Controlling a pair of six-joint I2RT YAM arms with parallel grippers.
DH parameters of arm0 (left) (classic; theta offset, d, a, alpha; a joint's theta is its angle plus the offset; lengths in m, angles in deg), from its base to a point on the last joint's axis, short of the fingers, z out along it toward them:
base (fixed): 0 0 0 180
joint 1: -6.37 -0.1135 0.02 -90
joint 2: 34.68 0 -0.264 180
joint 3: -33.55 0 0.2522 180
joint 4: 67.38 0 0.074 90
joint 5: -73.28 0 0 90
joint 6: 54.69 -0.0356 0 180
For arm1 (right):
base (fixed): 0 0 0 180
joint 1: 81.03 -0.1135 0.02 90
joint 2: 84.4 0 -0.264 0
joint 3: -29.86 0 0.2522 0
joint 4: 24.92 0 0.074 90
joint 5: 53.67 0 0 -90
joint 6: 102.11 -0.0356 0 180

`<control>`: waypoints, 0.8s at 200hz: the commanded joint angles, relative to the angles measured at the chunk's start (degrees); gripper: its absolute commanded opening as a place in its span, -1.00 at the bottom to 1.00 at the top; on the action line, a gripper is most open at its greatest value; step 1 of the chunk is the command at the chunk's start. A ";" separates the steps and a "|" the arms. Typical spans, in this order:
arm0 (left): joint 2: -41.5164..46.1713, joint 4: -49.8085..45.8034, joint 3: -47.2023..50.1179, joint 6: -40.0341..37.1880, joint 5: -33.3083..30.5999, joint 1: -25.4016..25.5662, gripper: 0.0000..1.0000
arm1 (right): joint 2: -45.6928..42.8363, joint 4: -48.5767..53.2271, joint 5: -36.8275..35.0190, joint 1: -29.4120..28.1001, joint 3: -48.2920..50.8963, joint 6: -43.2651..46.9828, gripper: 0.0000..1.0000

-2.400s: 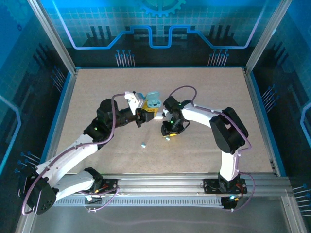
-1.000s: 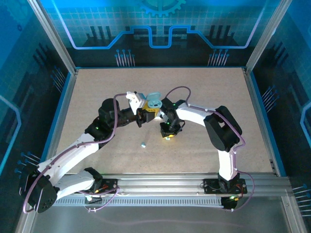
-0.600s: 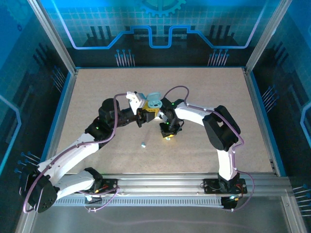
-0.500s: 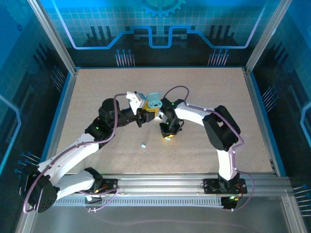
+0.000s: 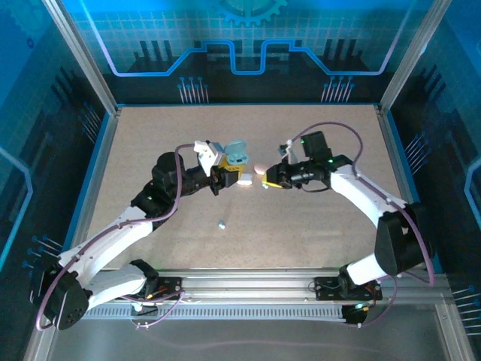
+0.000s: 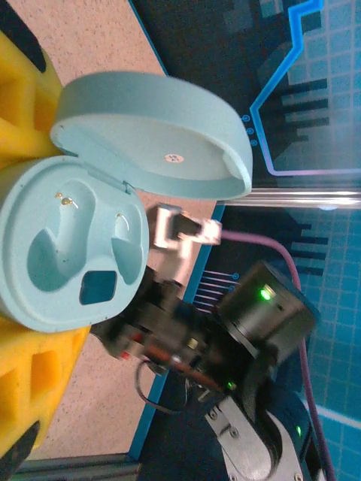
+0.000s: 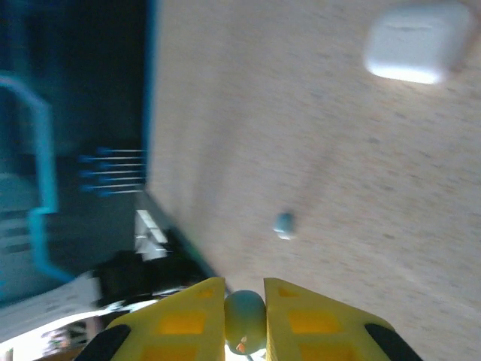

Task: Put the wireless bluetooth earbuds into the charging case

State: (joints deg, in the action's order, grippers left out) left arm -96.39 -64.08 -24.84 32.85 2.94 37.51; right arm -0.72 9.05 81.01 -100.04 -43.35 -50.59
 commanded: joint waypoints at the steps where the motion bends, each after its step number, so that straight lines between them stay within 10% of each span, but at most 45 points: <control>1: 0.14 2.86 1.52 0.79 -1.13 -1.31 -0.34 | -3.03 -13.05 17.41 2.46 2.71 -11.08 -0.64; 40: -2.05 4.80 1.86 0.81 0.70 -1.82 -0.34 | -7.40 -28.93 22.80 4.92 5.50 -26.32 -0.64; 160: -6.97 9.26 1.04 -3.43 6.44 2.88 -0.33 | -11.27 -27.34 21.25 2.94 -1.76 -30.28 -0.65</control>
State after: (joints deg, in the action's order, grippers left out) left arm -102.60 -58.14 -23.52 31.73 8.25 39.28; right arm -10.71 -18.69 101.93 -96.21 -42.97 -80.36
